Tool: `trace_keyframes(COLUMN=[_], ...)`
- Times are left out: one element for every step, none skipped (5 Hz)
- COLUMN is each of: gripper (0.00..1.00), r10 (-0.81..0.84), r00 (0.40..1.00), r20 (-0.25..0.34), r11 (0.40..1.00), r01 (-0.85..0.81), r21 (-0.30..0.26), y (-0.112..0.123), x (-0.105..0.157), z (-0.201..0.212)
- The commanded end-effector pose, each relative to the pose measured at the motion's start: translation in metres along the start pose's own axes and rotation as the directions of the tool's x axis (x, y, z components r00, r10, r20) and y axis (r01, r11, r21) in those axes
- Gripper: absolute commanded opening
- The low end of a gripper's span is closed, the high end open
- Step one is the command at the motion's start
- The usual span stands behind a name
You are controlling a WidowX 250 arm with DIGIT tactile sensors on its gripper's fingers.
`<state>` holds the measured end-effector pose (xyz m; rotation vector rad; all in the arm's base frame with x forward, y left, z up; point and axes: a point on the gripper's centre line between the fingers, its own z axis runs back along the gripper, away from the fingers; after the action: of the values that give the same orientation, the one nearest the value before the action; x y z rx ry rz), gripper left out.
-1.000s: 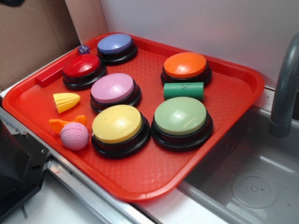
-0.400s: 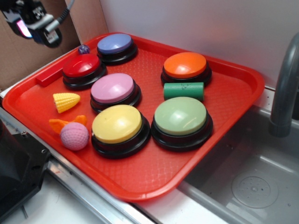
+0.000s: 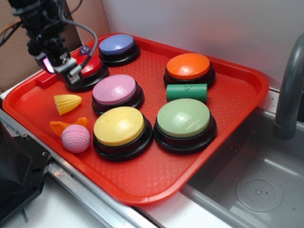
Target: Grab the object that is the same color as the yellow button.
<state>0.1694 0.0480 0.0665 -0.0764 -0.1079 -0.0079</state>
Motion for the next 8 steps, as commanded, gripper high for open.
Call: trace_keyframes(gripper=[1.0,1.0,0.88,0.0,0.0,0.0,0.0,0.0], r10=[-0.033,-0.023,-0.003,-0.01,0.019,0.079,0.095,0.085], r00=[0.998,0.996,0.998,0.996,0.996,0.995,0.996,0.995], r20=[-0.057,-0.082,-0.056,-0.083,-0.083,-0.058,0.006,0.047], r11=[0.998,0.996,0.996,0.996,0.996,0.989,0.994,0.995], r01=[0.036,0.031,0.008,0.017,-0.012,-0.071,-0.095,-0.087], r21=[0.05,0.087,0.084,0.088,0.093,0.129,0.055,0.038], y=[0.014,0.02,0.021,0.018,0.014,0.001,-0.03,-0.053], x=[-0.008,-0.01,-0.01,-0.01,-0.001,0.019,0.047,0.07], z=[-0.032,-0.042,-0.046,-0.04,-0.024,0.009,0.052,0.089])
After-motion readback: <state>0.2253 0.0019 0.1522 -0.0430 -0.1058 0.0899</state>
